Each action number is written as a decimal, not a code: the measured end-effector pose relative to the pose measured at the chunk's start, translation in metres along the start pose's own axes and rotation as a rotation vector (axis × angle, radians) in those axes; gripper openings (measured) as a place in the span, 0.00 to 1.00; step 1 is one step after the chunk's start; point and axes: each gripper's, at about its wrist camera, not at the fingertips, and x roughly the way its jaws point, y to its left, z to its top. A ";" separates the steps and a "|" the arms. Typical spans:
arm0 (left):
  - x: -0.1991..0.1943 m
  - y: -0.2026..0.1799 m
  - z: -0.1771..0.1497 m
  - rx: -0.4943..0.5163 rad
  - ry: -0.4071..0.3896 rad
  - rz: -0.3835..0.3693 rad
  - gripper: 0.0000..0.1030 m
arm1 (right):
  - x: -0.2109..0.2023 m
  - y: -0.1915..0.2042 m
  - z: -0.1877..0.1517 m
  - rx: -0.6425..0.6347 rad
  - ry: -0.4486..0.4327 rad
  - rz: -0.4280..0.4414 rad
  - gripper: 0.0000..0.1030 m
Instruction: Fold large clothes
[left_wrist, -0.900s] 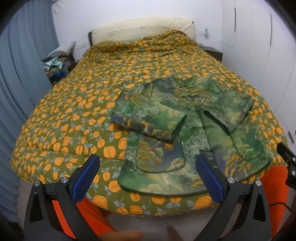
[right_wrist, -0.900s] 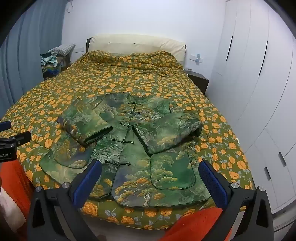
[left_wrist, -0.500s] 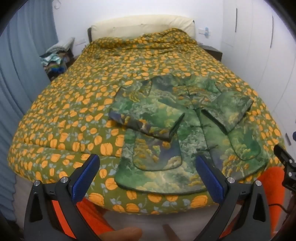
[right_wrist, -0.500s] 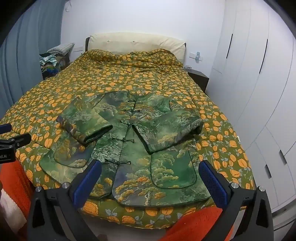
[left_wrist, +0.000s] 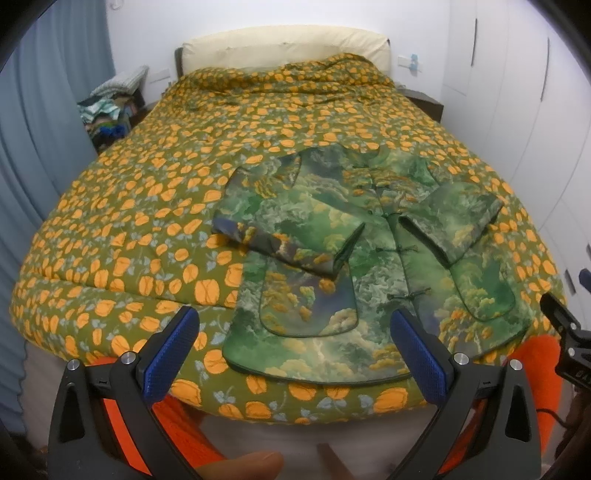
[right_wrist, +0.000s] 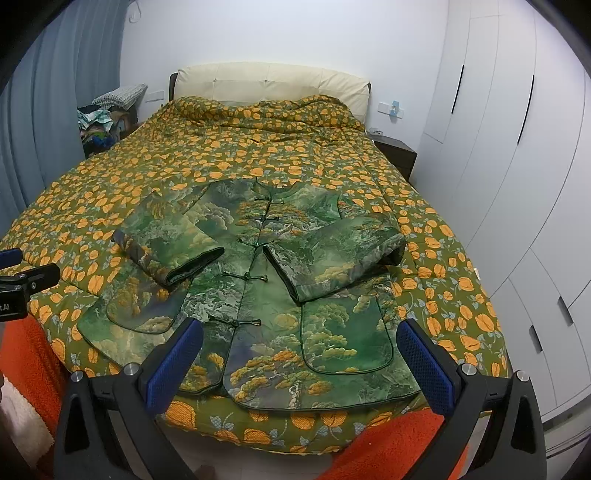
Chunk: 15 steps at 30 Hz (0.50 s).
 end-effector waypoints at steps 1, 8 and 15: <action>0.000 -0.001 0.000 -0.001 0.002 -0.001 1.00 | 0.000 0.000 0.000 -0.002 0.002 -0.002 1.00; 0.001 0.000 0.000 0.000 0.010 0.000 1.00 | 0.002 0.001 -0.001 -0.003 0.010 -0.007 1.00; 0.003 0.001 -0.002 0.003 0.020 0.000 1.00 | 0.002 0.001 -0.001 -0.002 0.010 -0.004 1.00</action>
